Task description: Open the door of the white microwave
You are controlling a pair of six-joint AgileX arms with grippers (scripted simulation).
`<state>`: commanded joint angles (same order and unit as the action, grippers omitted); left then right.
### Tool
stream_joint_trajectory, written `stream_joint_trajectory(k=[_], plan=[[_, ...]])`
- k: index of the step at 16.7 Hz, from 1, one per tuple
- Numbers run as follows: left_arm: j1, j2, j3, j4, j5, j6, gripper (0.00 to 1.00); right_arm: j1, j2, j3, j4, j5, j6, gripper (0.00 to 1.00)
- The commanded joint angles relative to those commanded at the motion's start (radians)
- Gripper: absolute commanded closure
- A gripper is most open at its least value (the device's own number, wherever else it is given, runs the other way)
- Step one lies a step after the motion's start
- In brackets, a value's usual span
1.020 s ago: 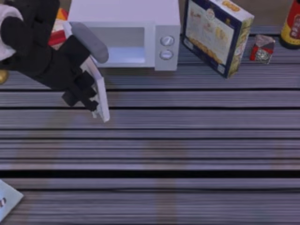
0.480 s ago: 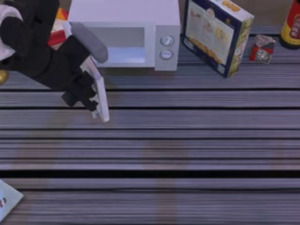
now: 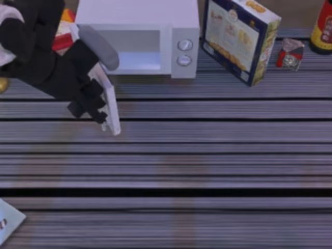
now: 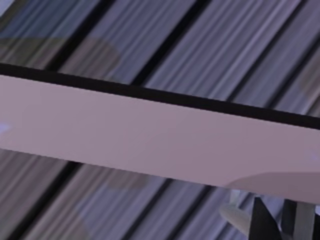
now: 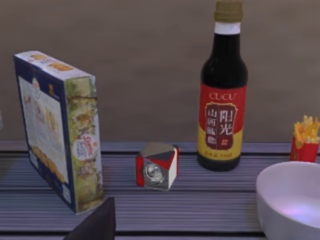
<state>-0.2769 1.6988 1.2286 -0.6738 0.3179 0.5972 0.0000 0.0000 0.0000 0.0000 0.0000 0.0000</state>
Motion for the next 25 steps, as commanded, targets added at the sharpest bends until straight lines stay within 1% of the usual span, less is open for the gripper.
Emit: stream_joint_trajectory(k=[8,25], plan=[[0.082,0.001,0.013,-0.078,0.078,0.2,1.0,0.0,0.0,0.0,0.0,0.0,0.0,0.0],[0.086,0.001,0.013,-0.081,0.082,0.208,1.0,0.0,0.0,0.0,0.0,0.0,0.0,0.0]])
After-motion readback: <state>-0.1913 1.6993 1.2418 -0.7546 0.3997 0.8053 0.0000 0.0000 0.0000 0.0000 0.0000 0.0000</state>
